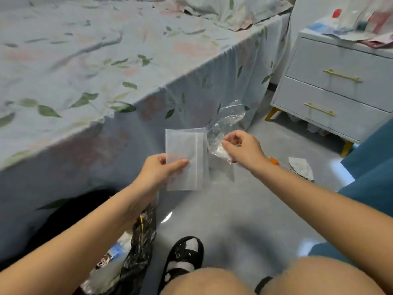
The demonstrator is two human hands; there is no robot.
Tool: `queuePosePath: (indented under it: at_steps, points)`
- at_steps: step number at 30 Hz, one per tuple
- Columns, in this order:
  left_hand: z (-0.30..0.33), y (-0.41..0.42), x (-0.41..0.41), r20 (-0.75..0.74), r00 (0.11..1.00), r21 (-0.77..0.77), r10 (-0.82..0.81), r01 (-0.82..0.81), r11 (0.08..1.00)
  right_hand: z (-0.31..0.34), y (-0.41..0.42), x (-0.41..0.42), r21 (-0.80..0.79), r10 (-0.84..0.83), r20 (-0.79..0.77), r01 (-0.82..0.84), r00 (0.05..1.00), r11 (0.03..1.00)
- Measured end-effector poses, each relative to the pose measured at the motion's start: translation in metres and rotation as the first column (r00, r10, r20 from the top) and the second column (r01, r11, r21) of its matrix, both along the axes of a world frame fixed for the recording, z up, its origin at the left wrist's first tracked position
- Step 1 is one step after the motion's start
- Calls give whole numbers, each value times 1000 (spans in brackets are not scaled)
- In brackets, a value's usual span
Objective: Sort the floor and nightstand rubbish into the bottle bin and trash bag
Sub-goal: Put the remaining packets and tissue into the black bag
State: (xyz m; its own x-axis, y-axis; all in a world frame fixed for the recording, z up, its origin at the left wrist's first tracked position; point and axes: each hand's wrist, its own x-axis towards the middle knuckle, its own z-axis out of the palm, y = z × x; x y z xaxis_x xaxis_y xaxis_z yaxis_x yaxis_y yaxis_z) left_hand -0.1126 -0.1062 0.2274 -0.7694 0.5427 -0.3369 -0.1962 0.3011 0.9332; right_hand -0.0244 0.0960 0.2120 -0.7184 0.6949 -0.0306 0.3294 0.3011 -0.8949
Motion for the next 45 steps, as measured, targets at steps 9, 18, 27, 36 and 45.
queuePosePath:
  at_steps: [9,18,27,36,45]
  points:
    - [50,-157,28,40,973,63,226,-228,972,99,-127,3,188,310,199,-347,929,919]
    - [62,-275,74,272,921,198,279,-337,920,114,-261,7,-191,540,245,-506,805,841]
    - [42,-294,84,252,924,172,288,-336,926,101,-322,14,-630,632,43,-470,774,618]
    - [26,-292,74,132,925,124,355,-371,920,73,-312,26,-404,675,150,-578,722,709]
    - [22,-294,50,232,968,82,95,-117,990,69,-307,10,-335,650,182,-576,738,746]
